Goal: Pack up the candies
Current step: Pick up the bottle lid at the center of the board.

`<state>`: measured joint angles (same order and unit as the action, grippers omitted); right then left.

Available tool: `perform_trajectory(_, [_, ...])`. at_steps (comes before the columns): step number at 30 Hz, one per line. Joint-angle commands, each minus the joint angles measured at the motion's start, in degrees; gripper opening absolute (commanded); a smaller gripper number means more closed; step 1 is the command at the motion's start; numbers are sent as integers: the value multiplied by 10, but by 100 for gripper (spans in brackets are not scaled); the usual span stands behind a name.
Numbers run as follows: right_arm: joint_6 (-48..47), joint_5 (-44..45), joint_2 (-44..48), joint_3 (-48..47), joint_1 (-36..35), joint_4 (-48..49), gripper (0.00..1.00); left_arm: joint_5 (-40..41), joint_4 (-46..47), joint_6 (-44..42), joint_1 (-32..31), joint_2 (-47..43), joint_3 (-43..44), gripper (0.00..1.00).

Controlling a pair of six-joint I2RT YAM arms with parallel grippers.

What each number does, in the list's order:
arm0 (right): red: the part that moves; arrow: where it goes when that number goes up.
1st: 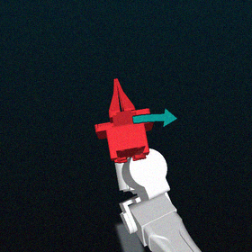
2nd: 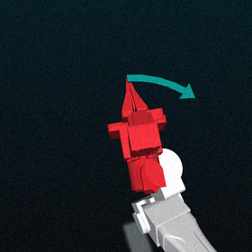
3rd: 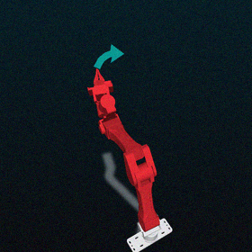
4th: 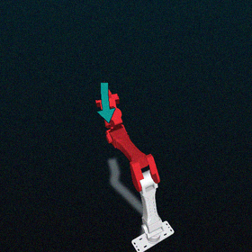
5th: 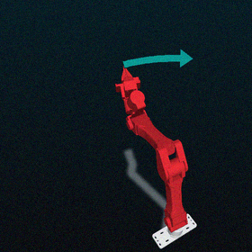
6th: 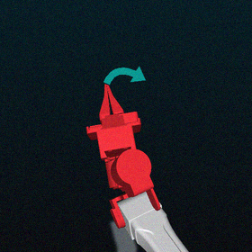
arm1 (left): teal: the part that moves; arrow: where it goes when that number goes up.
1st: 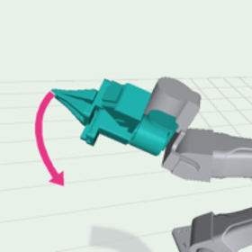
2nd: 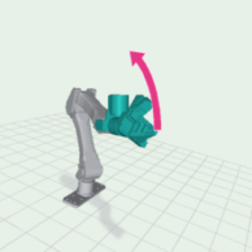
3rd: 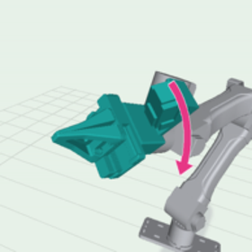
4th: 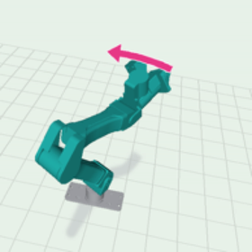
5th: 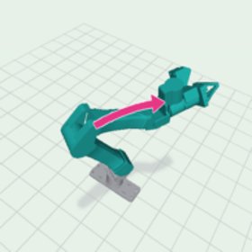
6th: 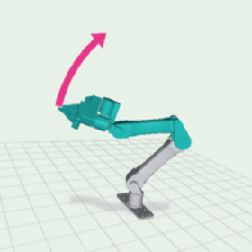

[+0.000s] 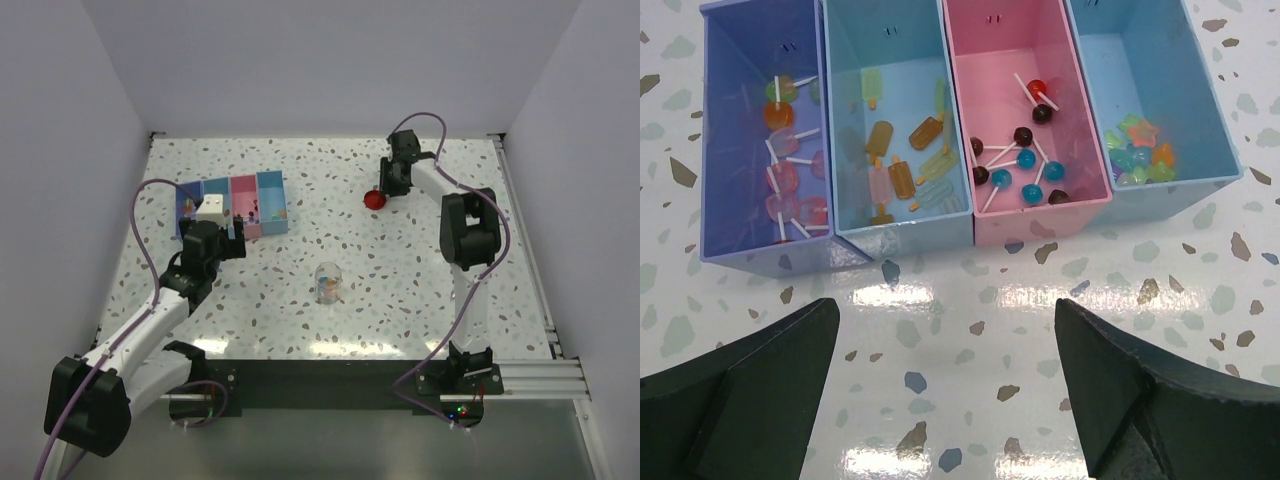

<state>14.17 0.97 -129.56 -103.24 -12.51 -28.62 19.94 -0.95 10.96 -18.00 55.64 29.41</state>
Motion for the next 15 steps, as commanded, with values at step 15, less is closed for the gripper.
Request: perform_trajectory(15, [-82,47,46,8,-28,0,0,1,13,22,3,-11,25,93])
